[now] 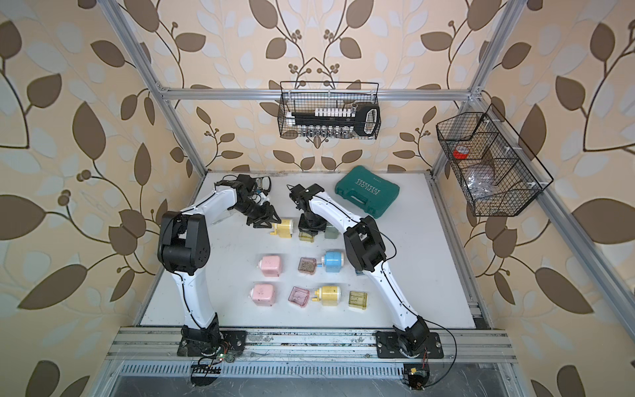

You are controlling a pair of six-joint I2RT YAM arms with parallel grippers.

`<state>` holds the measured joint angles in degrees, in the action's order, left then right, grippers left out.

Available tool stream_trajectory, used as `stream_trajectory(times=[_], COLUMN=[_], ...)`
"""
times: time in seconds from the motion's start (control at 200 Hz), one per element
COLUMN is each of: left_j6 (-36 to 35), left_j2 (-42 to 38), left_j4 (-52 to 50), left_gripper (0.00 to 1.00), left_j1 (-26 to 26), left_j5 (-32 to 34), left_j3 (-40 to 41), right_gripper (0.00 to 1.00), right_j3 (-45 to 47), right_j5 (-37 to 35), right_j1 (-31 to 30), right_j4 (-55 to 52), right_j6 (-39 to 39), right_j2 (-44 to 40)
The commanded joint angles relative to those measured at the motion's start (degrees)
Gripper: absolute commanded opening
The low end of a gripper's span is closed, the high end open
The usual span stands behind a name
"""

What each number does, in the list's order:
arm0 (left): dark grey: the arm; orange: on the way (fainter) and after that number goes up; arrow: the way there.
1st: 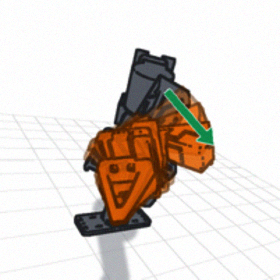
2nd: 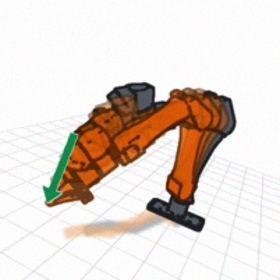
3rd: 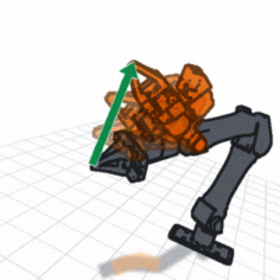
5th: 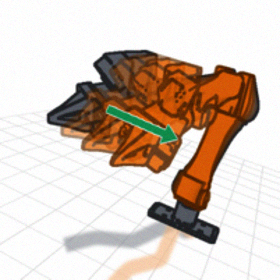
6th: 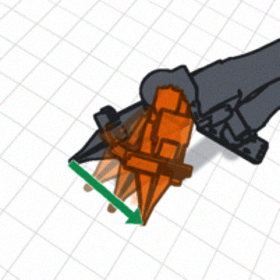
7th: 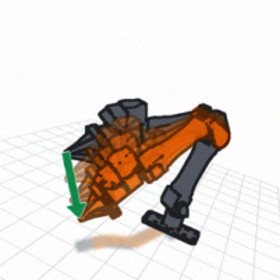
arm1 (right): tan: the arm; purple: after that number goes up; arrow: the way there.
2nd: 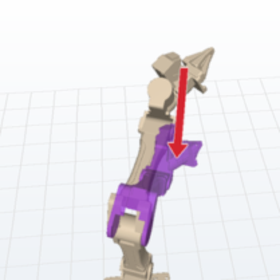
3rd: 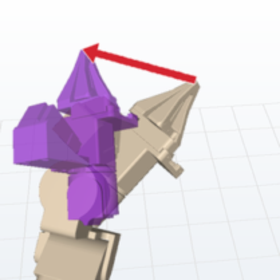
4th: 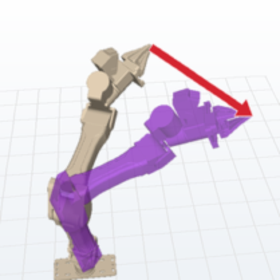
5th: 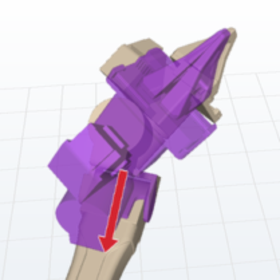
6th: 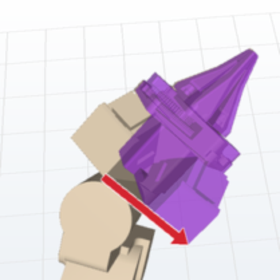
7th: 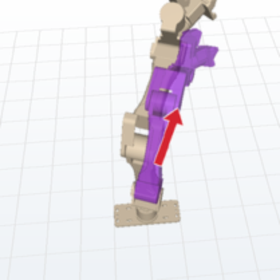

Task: Put the tray back into the pencil sharpener
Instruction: Pick up the container from the center of the board, then close the container of the pencil sharpener.

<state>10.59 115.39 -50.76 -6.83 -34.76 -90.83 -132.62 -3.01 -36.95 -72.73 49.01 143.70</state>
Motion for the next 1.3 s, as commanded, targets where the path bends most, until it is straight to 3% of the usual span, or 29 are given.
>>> stream_trajectory(times=[0.0,0.715,1.295], left_j6=[-1.07,-1.18,-1.23], left_j2=[2.64,3.06,3.48], left_j4=[-0.13,-0.3,-0.46], left_gripper=[0.49,0.48,0.48], left_j1=[-1.34,-1.43,-1.43], left_j5=[1.8,1.72,1.98], left_j3=[-0.05,-0.33,-0.75], right_gripper=[0.0,0.0,0.0], right_j3=[-3.0,-14.87,-17.52], right_j5=[-1.54,-0.8,0.56], right_j1=[0.0,-0.58,-0.89], right_j4=[-2.57,-6.12,-5.51], right_j6=[-0.53,-2.69,-3.66], right_j2=[1.73,8.22,10.4])
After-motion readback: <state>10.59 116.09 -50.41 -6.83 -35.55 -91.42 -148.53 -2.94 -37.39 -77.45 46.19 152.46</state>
